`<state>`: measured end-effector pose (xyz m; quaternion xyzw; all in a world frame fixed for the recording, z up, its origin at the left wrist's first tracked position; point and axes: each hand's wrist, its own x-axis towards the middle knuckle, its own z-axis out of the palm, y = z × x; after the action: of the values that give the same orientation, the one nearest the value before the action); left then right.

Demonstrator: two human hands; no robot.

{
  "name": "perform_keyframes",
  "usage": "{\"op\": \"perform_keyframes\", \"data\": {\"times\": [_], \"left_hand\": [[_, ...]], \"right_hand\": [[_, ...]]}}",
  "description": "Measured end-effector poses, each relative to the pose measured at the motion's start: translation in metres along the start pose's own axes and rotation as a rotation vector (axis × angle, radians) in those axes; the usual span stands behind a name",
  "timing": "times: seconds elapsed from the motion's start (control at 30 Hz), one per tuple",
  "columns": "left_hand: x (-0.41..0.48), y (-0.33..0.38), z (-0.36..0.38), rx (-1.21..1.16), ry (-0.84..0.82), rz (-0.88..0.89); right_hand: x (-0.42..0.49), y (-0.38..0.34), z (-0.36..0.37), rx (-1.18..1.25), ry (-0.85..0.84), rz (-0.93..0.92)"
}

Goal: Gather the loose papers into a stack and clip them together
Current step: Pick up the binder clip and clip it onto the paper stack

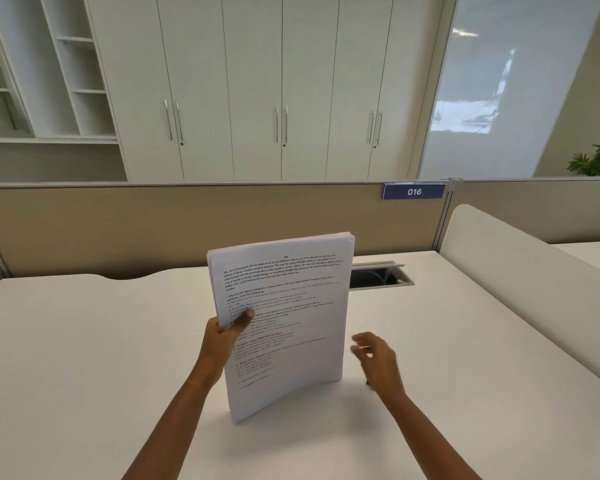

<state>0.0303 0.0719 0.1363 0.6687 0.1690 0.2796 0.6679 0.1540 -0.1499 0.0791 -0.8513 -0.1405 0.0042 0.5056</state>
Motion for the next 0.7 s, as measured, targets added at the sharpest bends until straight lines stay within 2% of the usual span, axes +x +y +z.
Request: {"op": "perform_keyframes", "data": {"times": [0.07, 0.13, 0.33, 0.7], "left_hand": [[0.001, 0.000, 0.000, 0.008, 0.006, -0.004], [0.002, 0.000, -0.001, 0.012, 0.009, -0.007], [0.003, -0.001, -0.002, 0.015, 0.008, -0.012], [0.001, -0.001, -0.001, 0.013, -0.002, 0.001]], "right_hand": [[0.001, 0.013, -0.011, -0.143, 0.118, 0.067], [0.001, 0.024, -0.018, -0.242, 0.118, 0.195], [-0.002, 0.038, -0.021, -0.022, 0.027, 0.470], [-0.004, 0.047, -0.020, 0.142, 0.123, 0.465]]}}
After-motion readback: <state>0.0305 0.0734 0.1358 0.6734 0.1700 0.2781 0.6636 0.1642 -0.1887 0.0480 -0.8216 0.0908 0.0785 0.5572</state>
